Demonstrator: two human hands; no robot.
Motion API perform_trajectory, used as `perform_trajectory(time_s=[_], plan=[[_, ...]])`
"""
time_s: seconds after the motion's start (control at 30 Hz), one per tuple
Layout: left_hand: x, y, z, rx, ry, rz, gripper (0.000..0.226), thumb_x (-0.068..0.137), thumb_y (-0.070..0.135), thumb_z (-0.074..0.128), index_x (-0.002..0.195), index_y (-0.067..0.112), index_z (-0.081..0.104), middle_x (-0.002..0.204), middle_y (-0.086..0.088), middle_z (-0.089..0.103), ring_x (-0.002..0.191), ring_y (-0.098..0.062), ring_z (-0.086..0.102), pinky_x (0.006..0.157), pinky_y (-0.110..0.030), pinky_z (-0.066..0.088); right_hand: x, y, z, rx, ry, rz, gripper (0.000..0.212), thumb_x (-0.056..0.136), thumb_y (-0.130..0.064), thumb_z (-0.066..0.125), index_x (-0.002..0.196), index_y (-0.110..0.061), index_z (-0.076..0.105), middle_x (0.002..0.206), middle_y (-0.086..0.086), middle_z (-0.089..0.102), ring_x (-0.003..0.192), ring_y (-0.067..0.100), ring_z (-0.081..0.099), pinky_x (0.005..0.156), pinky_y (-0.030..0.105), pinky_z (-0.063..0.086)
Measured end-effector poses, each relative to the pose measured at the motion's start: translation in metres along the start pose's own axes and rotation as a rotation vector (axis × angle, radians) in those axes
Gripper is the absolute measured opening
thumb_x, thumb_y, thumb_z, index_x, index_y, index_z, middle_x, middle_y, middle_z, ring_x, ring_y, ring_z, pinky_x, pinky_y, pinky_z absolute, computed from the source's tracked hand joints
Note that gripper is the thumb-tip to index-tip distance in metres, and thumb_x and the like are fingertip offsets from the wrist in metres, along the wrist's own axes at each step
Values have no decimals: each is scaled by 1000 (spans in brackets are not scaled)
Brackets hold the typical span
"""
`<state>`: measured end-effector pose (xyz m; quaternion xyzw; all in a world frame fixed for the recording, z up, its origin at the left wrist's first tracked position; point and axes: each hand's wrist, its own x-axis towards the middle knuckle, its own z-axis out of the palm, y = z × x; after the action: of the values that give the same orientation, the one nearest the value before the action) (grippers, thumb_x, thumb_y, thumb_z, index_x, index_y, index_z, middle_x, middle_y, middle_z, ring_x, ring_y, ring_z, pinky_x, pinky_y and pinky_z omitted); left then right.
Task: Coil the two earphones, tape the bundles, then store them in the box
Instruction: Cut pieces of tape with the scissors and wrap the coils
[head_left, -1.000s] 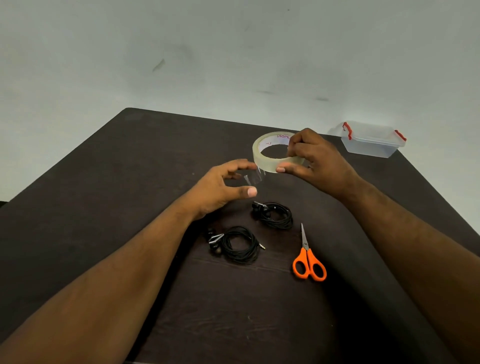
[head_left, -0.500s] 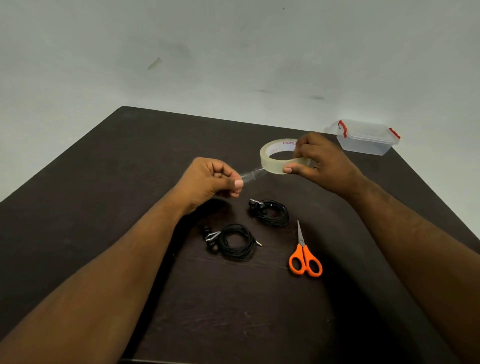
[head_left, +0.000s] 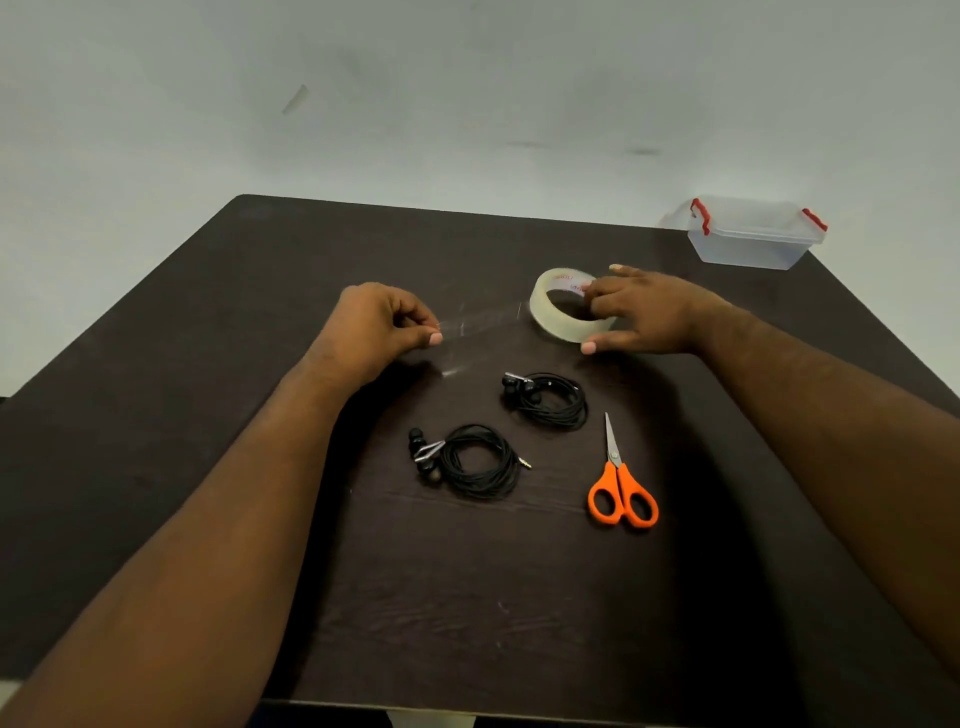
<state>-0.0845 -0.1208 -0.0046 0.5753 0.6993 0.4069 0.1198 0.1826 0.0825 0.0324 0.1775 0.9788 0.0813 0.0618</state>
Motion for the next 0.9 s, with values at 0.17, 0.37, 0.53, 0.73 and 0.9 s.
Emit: perform_trajectory(time_s=[0.17,0.37,0.53,0.73,0.9], plan=[[-2,-5,8,-62,-2,-66,6,75,18,81,77,18,76,67,9,70,56,8,59,57,-5,42,9,-6,3,277,163,98,42,84,-50,63,92,-9,72,109,5,67,116,22,57,114,38,25],[-3,-7,10,-157,0,-100,7,75,18,81,79,17,75,72,-5,72,60,-5,61,64,-21,50,-15,-44,7,488,418,278,33,77,-18,78,110,-15,70,108,4,59,105,18,53,90,25,39],[-4,-7,11,-165,-14,-104,11,75,21,82,82,15,76,77,-6,74,68,-11,66,70,-27,53,-61,-85,-1,597,195,504,28,73,-50,75,74,-23,67,75,-7,63,72,9,61,59,25,46],[-13,-8,13,-167,65,-75,12,77,29,80,78,18,75,71,0,72,62,-4,64,64,-20,52,-90,-110,-9,594,-45,590,31,68,-47,81,86,-27,65,78,-11,60,74,5,57,59,26,41],[-19,-5,11,-158,63,-46,8,76,30,80,74,24,75,71,7,72,62,1,64,61,-14,50,-103,-114,-9,516,169,635,18,74,-27,79,87,-22,68,83,-6,65,81,14,62,69,28,47]])
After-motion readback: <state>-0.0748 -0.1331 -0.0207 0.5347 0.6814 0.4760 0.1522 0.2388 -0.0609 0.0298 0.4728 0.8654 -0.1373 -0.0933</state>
